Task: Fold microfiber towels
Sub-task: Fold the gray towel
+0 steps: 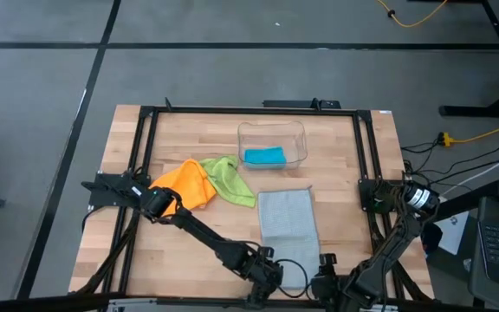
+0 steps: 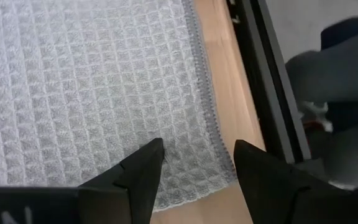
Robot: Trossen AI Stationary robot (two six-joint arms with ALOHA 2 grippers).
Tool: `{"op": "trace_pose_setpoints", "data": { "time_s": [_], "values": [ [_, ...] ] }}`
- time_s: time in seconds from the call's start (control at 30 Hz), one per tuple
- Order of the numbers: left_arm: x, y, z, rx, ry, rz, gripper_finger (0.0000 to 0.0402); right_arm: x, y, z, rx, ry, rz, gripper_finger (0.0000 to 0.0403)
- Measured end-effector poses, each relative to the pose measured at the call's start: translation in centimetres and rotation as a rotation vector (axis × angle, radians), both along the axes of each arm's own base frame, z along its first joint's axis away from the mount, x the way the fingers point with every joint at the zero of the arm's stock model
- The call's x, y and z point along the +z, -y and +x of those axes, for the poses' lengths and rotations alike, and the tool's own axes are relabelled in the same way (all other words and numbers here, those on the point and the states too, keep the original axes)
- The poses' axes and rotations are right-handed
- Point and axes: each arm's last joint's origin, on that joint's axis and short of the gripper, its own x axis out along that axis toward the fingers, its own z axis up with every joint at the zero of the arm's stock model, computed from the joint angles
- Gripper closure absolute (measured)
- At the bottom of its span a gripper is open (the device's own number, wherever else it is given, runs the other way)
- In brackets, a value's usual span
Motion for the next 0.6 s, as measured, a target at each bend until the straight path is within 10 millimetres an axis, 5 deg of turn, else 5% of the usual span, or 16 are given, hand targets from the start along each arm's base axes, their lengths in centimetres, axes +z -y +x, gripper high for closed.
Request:
{"op": "trace_pose_setpoints", "data": {
  "time_s": [0.6],
  "values": [
    [0.1, -0.5, -0.5, -0.253, -0.006, 0.197, 0.0205, -1.5, 1.1, 2.4, -0.043, -0.076, 0.013, 0.0192]
  ]
}}
